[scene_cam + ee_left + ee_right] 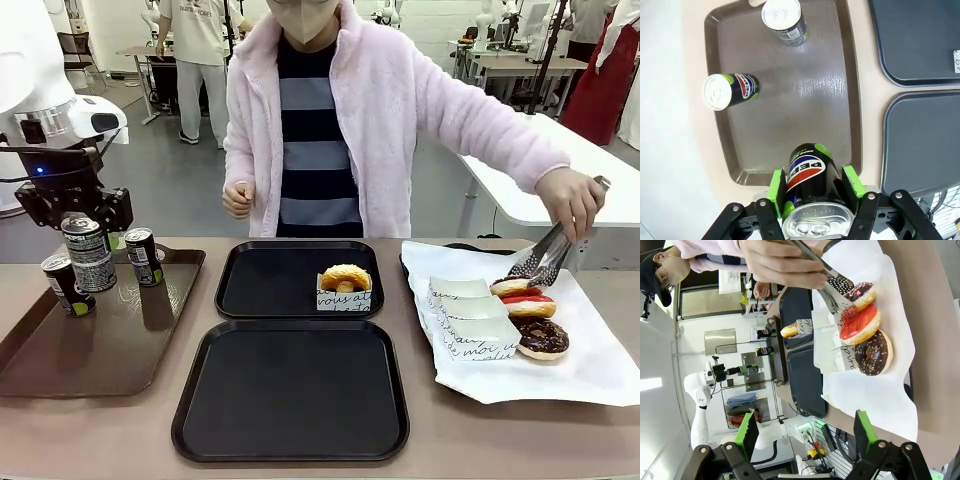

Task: Set up donuts and drinks on trays.
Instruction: Pick up one Pepsi coke and place it on the Flat Tray.

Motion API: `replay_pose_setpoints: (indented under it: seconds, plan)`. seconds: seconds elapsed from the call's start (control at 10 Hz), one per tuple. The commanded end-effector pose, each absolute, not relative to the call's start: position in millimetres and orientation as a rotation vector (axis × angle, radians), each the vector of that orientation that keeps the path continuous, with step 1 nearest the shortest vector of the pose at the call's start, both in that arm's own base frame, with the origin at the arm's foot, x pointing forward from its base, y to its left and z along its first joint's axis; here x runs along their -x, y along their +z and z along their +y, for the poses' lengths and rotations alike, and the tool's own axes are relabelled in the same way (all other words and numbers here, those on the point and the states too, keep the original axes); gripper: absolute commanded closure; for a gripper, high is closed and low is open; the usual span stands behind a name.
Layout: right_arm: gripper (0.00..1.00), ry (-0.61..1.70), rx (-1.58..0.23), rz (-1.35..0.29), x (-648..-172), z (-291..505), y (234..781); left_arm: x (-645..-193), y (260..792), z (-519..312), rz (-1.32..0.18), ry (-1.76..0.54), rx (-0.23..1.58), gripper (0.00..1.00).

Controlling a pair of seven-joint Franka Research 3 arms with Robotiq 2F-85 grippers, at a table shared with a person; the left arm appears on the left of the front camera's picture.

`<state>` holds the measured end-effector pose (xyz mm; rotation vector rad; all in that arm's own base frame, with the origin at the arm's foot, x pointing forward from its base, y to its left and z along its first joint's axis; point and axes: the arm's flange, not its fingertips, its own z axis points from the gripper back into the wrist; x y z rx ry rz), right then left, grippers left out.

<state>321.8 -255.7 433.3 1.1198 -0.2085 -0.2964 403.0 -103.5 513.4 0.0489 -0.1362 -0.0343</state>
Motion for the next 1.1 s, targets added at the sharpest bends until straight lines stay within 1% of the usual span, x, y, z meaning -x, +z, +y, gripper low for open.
replay_pose_setpoints:
  seconds: [0.0,0.1,0.2,0.4,0.6,0.9,1.0]
  plan:
    - [0.0,-0.29,-1.135,-0.219,-322,-255,432,-404,514,-106,-0.138,-0.01,-0.039,1.0]
    - [0.0,-0.29,-1.135,-0.219,-322,-255,432,-403,513,-103,-0.136,-0.034,-0.049,0.42]
    - [0.0,-0.29,-1.135,-0.219,-322,-255,432,-416,507,-122,-0.152,-0.042,-0.008,0.42]
    - [0.0,-0.29,-1.135,-0.219,-322,-255,432,-444,497,-162,-0.137,-0.108,0.003,0.42]
    - [0.0,-0.29,-1.135,-0.219,-322,-255,432,-469,500,-208,-0.155,-0.167,0.056,0.42]
    - [0.0,-0.29,-1.135,-0.219,-322,-255,432,-512,473,-268,-0.177,-0.245,0.136,0.42]
    - [0.0,-0.29,-1.135,-0.219,-322,-255,432,-517,465,-275,-0.124,-0.253,0.162,0.42]
